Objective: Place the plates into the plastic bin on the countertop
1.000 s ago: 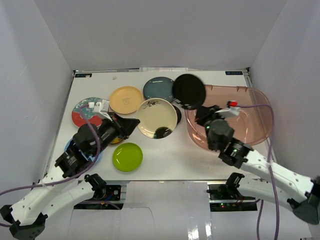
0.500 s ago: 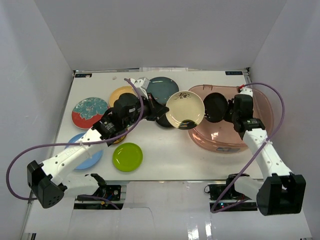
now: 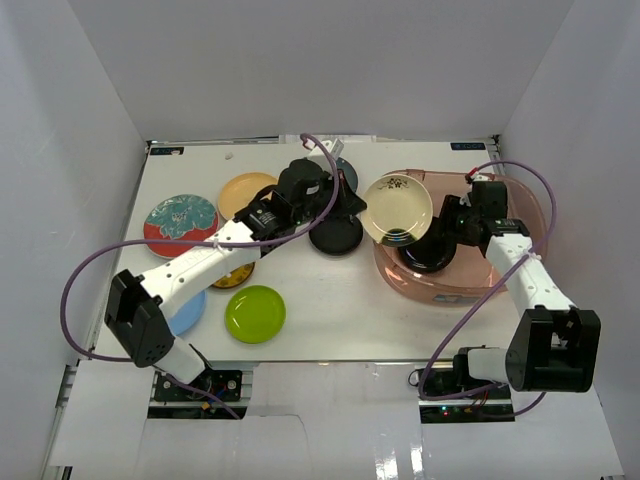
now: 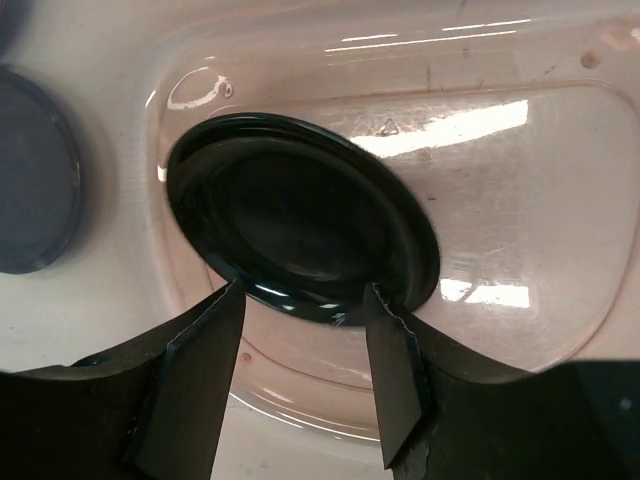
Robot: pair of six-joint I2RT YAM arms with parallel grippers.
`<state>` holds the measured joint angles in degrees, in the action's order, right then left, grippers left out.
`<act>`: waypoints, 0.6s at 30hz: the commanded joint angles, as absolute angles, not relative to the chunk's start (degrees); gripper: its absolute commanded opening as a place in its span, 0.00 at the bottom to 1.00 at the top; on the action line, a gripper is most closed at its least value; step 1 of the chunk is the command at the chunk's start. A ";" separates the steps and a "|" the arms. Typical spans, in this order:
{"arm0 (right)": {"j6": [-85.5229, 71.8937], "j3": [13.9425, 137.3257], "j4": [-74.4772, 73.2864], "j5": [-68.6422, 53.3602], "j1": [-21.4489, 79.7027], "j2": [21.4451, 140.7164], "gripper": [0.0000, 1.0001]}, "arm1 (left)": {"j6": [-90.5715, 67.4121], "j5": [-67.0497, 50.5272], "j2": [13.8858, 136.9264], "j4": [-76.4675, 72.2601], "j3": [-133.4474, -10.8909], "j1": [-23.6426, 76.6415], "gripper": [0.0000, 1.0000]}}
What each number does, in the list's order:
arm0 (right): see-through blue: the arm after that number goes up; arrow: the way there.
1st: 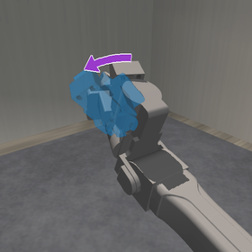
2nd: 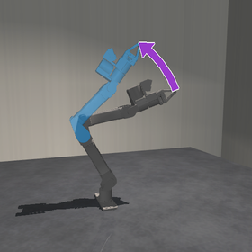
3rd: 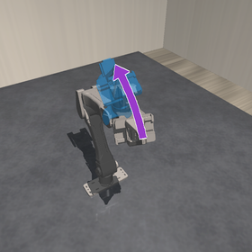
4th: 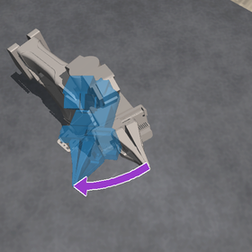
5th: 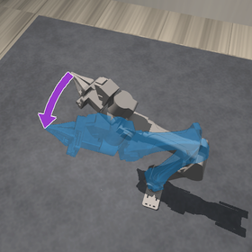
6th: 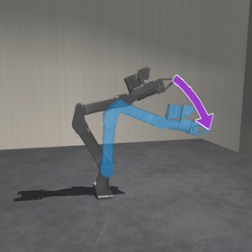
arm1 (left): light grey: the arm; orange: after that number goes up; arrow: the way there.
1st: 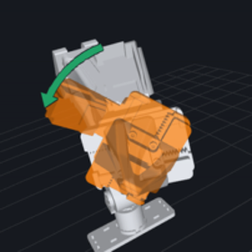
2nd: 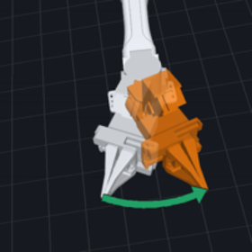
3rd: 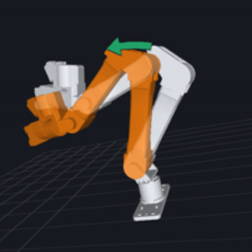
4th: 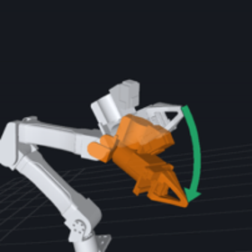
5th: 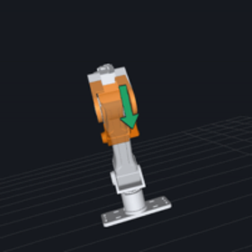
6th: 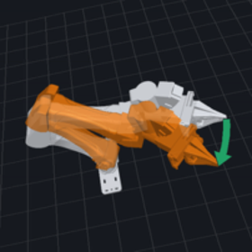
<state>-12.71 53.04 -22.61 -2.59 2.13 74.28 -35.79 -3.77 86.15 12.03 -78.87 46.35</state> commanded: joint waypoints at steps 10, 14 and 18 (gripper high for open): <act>-21.27 54.50 -20.06 -11.67 -5.89 48.20 0.75 | -36.47 -4.21 91.76 12.39 -85.78 48.69 0.00; -22.59 49.49 -14.50 -22.92 -5.89 43.24 0.96 | -37.26 -7.81 92.81 11.78 -86.83 48.95 0.00; -20.13 48.09 -18.37 -24.87 -5.89 46.32 0.98 | -38.14 -10.98 91.41 9.06 -85.26 49.04 0.00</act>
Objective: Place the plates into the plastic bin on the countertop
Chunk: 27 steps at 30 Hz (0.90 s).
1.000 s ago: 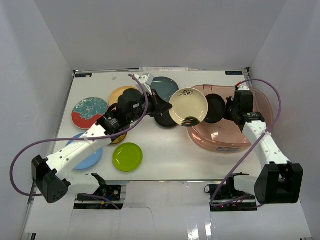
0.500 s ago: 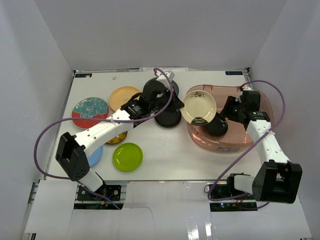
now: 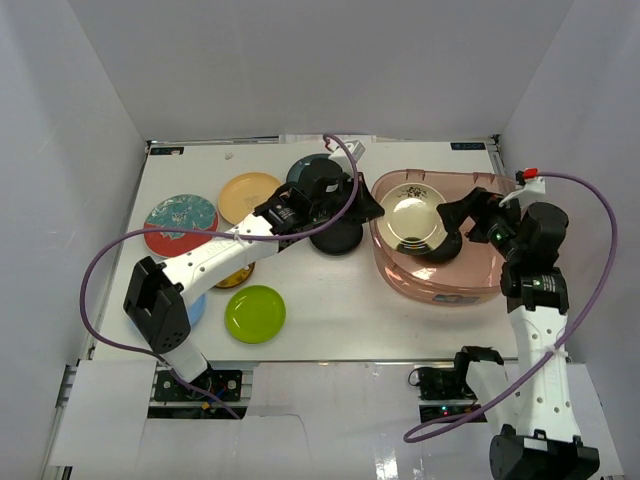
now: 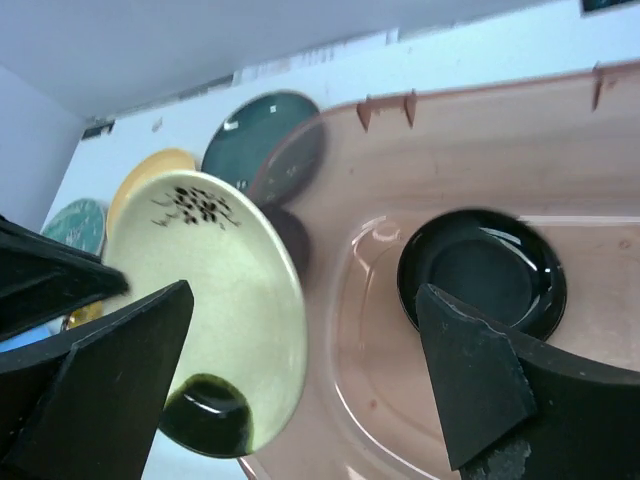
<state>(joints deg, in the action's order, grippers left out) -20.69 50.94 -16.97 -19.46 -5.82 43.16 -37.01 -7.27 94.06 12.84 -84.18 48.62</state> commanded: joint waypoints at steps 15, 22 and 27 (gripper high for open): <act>-25.14 44.56 -9.31 -22.35 -5.98 49.72 0.08 | -29.19 -3.20 76.00 11.87 -75.00 49.04 0.79; -23.03 46.14 -8.97 -8.98 -6.33 59.85 0.08 | -22.68 8.51 50.15 21.17 -58.90 49.04 0.98; -21.45 47.28 -8.53 -5.89 -6.42 66.69 0.08 | -23.02 11.60 36.67 28.98 -48.27 49.04 0.98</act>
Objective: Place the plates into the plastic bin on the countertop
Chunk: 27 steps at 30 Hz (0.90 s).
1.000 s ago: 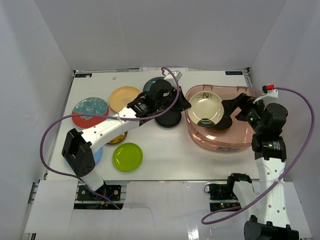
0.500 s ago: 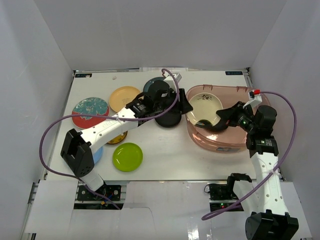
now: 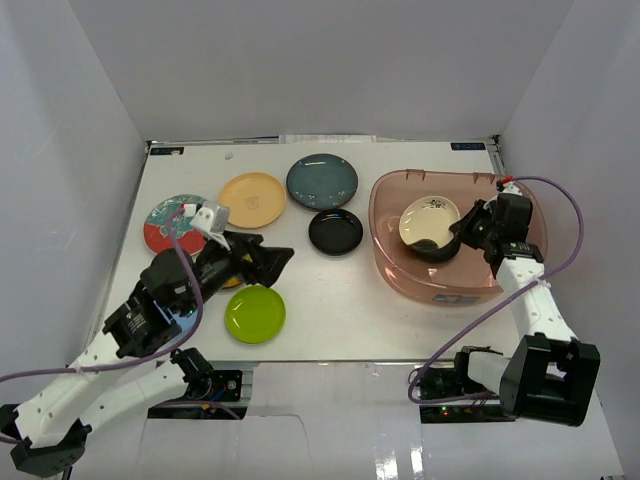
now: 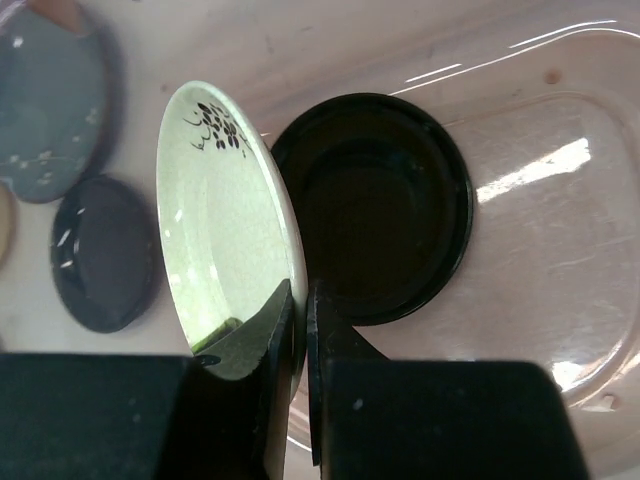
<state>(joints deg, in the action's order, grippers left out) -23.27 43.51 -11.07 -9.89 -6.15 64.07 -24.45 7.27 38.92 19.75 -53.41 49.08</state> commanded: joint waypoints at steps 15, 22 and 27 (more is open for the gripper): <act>-21.89 57.29 -16.60 -5.80 -5.81 73.31 0.88 | -22.50 10.81 23.56 29.36 -38.76 48.96 0.98; -27.84 55.92 -19.78 -2.14 12.61 56.81 0.74 | -22.76 13.18 20.57 29.44 -38.76 48.34 0.98; -45.40 41.50 -5.56 11.05 47.36 52.90 0.50 | -23.99 16.96 16.01 30.06 -38.58 45.09 0.98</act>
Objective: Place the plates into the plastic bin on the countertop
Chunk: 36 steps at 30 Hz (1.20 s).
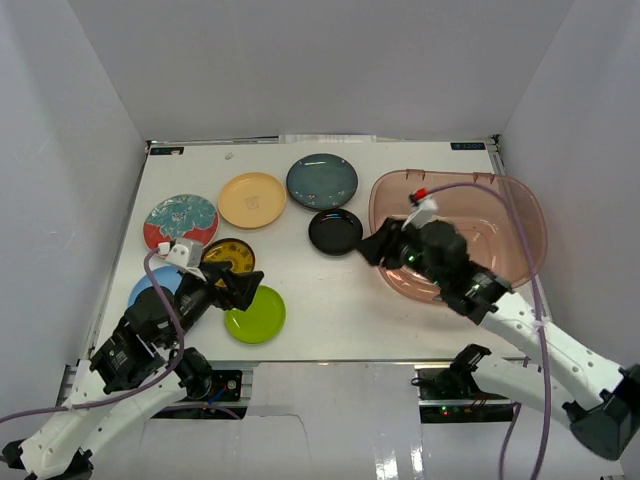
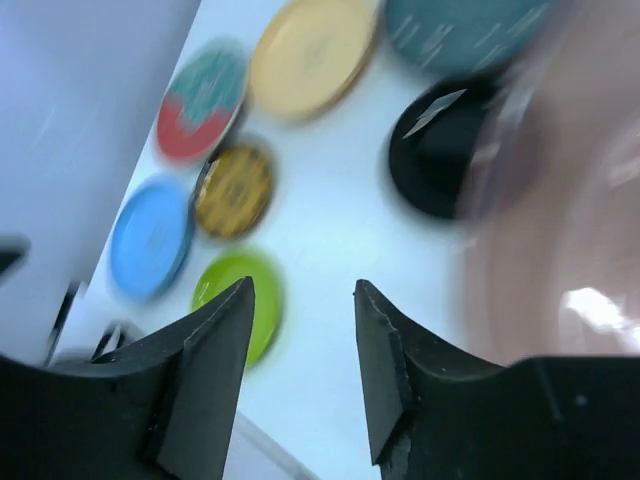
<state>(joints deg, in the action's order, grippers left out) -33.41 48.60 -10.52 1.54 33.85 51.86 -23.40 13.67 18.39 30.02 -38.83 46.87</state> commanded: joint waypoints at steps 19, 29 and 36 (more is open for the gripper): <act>-52.91 58.71 13.69 11.43 67.59 106.69 0.50 | -24.17 17.32 14.59 30.50 -38.32 40.17 0.98; -51.78 46.16 1.72 21.35 67.24 84.15 0.08 | -24.08 17.14 13.80 30.59 -38.23 39.99 0.98; -42.02 51.41 -17.82 32.17 59.35 51.27 0.08 | -23.56 15.73 14.59 30.15 -38.32 38.41 0.98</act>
